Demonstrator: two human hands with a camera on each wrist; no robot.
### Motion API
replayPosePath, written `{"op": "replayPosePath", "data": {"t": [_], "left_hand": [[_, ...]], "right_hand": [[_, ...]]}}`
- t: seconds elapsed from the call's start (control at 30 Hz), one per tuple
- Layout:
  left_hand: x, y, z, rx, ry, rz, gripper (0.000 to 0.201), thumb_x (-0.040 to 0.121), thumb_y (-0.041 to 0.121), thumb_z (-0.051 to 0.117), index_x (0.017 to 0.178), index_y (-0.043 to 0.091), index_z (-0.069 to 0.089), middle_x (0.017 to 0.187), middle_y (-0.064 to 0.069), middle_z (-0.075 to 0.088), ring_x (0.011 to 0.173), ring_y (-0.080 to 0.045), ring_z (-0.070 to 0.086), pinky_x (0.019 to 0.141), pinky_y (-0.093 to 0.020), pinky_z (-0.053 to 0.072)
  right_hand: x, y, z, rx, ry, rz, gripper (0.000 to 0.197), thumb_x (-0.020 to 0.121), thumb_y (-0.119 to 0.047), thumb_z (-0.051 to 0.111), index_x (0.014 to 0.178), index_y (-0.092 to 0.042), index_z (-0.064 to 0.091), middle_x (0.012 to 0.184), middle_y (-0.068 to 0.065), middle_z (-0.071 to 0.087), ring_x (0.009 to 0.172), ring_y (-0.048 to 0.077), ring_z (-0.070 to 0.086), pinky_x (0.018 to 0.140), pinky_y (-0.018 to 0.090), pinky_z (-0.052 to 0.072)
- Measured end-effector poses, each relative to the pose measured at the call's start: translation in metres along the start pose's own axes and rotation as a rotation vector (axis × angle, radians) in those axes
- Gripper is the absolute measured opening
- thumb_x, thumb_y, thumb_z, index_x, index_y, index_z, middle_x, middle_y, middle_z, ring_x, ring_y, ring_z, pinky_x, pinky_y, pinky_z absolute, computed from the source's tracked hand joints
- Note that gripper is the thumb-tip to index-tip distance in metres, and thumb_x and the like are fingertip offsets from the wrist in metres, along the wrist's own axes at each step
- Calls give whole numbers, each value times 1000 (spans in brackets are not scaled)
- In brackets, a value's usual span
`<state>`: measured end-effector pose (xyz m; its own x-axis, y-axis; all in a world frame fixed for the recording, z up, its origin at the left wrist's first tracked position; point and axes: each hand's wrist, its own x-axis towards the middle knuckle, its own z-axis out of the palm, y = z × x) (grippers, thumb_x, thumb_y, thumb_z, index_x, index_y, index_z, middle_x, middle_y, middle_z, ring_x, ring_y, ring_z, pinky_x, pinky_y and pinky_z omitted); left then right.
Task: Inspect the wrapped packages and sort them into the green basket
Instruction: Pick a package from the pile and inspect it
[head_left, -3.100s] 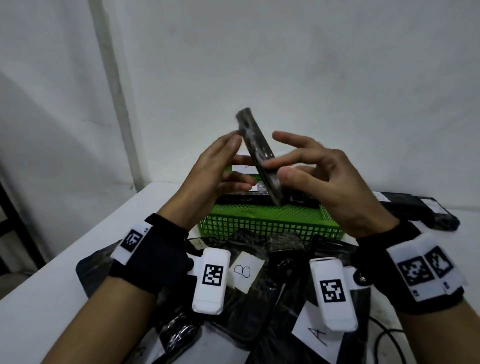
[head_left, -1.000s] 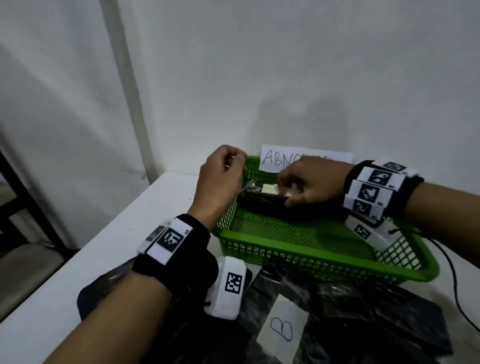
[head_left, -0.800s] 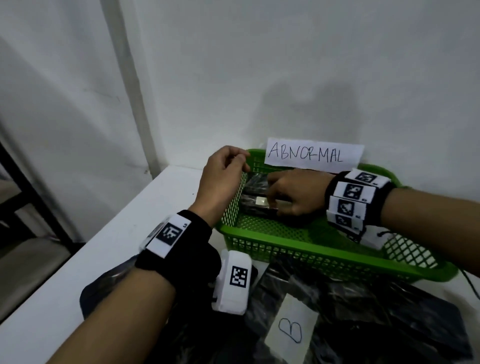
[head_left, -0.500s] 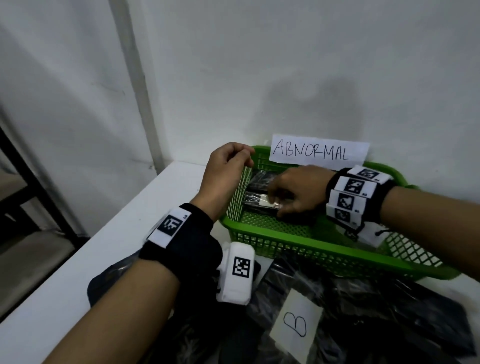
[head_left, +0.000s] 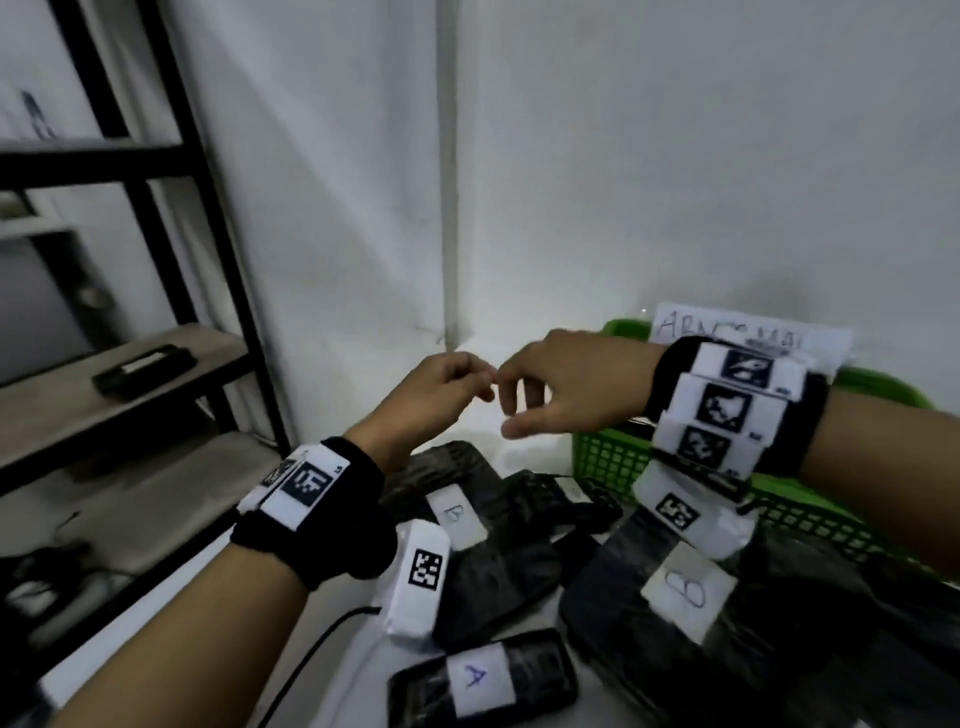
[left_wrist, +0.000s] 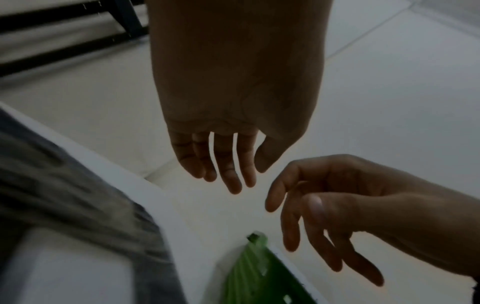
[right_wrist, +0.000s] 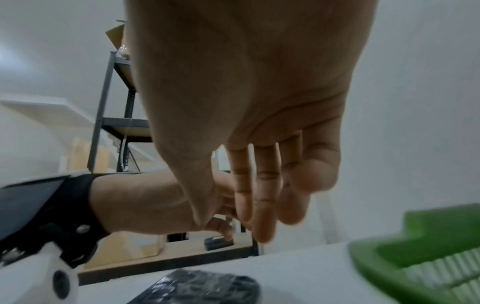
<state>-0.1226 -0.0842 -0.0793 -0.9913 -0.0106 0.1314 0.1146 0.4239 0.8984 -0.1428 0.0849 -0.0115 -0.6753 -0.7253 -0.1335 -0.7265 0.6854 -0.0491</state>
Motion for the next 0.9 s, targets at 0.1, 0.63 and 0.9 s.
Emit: {"op": "replayPosePath", "data": {"t": [0.1, 0.63, 0.9], "left_hand": [[-16, -28, -21, 339, -85, -158, 33, 94, 36, 63, 122, 18, 62, 120, -4, 68, 113, -20, 62, 99, -29, 48], [-52, -9, -87, -80, 258, -190, 36, 83, 22, 79, 102, 15, 49, 92, -6, 60, 69, -12, 58, 46, -19, 47], [-29, 39, -27, -548, 343, 86, 31, 93, 20, 68, 106, 14, 41, 96, -3, 60, 73, -9, 60, 68, -25, 52]], "right_hand": [[18, -29, 24, -78, -164, 18, 50, 85, -63, 66, 117, -24, 61, 92, -8, 61, 94, 17, 57, 84, 32, 47], [-5, -25, 31, 169, -45, 183, 65, 97, -69, 21, 119, -22, 61, 112, -1, 68, 75, 4, 58, 85, 32, 49], [-59, 4, 19, 1250, 633, 279, 47, 90, -30, 70, 130, -14, 51, 114, 6, 71, 79, 10, 75, 59, 27, 58]]}}
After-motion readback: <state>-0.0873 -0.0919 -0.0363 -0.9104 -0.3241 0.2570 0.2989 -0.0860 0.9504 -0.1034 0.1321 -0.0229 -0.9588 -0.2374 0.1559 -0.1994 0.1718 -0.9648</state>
